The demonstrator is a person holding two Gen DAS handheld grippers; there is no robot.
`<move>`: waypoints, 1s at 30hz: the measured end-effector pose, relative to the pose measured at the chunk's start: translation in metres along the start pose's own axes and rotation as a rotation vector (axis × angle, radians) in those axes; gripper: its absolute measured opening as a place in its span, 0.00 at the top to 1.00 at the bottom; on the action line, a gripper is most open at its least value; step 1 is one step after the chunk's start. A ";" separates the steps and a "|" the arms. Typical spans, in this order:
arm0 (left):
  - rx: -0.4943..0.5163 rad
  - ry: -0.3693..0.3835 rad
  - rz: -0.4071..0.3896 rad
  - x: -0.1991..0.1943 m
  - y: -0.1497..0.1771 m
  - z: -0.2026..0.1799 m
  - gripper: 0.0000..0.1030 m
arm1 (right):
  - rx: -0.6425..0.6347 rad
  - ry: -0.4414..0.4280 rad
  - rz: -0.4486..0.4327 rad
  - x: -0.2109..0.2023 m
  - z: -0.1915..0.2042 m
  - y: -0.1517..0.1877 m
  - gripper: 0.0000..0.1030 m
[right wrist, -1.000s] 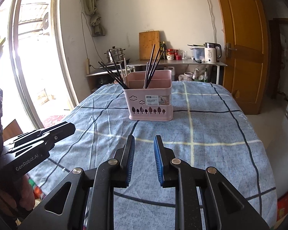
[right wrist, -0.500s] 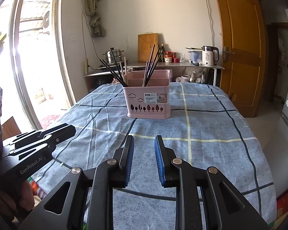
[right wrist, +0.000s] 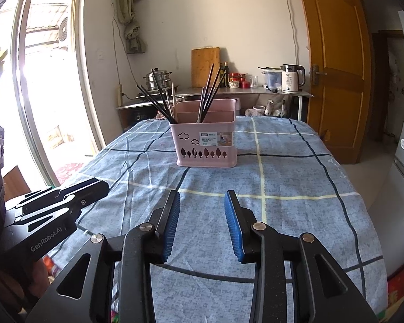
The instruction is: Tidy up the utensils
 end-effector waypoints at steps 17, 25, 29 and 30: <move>0.010 0.001 -0.003 -0.001 0.000 -0.004 0.86 | -0.007 -0.005 -0.001 0.000 0.000 0.000 0.66; 0.014 0.003 -0.002 -0.003 0.001 -0.005 0.86 | -0.008 -0.006 -0.002 0.000 0.002 0.000 0.66; 0.016 0.001 -0.002 -0.003 0.001 -0.005 0.86 | -0.009 -0.007 -0.001 -0.001 0.003 0.001 0.66; 0.017 0.001 -0.003 -0.003 0.001 -0.005 0.86 | -0.009 -0.007 -0.002 -0.001 0.003 0.001 0.66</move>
Point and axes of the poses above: each gripper's, at about its wrist camera, not at the fingertips, and x roughly the way its jaws point, z to its left, y to its underside, the point moved 5 cm from there along x, roughly the way its jaws point, and after that the axes turned 7 degrees about y, right-handed, at the moved point
